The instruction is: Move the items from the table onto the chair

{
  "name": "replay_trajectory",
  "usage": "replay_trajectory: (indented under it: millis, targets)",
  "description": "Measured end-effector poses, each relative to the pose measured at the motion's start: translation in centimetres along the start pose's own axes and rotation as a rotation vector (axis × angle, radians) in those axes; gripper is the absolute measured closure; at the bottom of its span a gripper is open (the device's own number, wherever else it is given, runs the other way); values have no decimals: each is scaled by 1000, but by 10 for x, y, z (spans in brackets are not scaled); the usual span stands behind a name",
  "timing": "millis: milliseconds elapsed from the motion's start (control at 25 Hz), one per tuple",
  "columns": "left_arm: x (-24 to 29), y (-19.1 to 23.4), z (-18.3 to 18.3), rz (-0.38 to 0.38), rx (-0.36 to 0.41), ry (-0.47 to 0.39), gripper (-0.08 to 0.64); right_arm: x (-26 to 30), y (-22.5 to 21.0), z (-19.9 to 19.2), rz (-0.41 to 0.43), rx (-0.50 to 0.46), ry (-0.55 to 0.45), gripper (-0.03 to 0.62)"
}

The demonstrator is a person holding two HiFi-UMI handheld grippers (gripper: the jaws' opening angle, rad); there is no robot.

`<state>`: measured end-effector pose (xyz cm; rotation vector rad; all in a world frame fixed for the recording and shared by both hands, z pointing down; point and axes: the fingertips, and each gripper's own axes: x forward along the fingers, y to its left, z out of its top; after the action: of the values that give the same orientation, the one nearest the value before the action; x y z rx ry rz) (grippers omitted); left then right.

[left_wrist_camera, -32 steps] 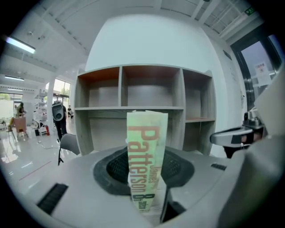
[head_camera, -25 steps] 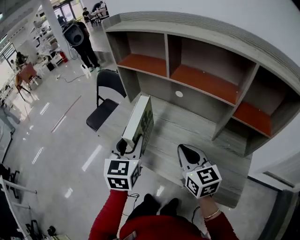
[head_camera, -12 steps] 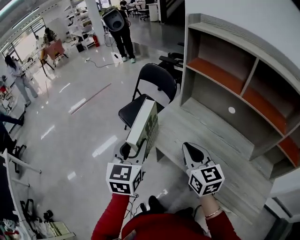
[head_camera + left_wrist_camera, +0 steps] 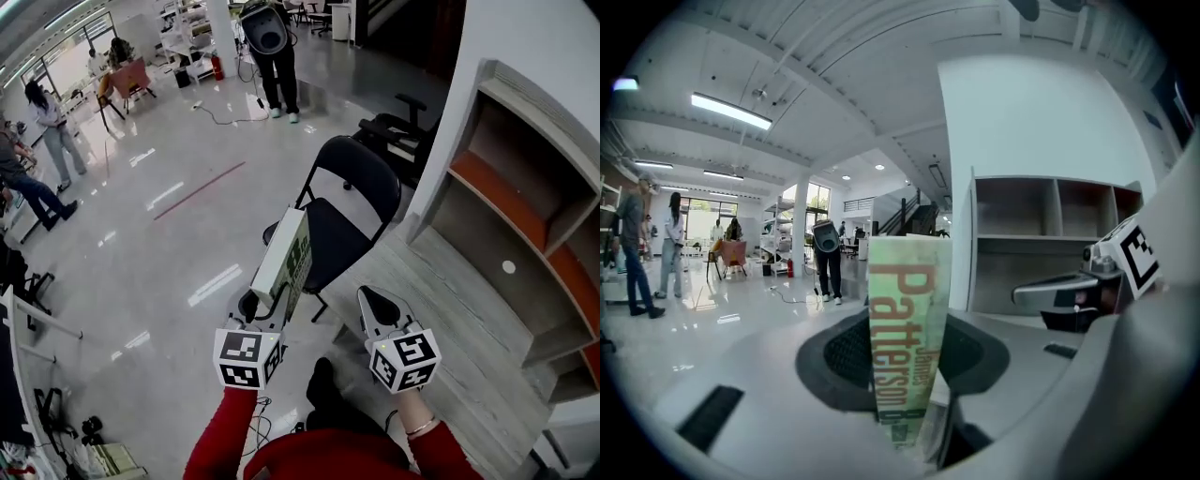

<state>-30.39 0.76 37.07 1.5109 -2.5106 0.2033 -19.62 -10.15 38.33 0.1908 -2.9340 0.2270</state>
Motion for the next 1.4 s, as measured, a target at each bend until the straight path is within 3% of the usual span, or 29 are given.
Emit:
replay_trajectory:
  millis: [280,520,840,1040,1160,1400]
  targets:
    - [87,57,7,-21,31,12,394,102,-38,27,1,10,-28,583]
    - [159,81,29,-99,70,4,394,156,-63,36,-69,32,-6,583]
    - [255,122,23,-339,127,13,394,224,-96,27,-320,112,-20,583]
    - [299,154,18,-485,154,34,394,261,-87,18,-494,174,-25,583]
    - [325,165,9,-529,175,46,394,273,-85,11,-572,209,-32,583]
    - [359,165,-29,-543,193,105,394,281,-74,-11,-647,260,2,583]
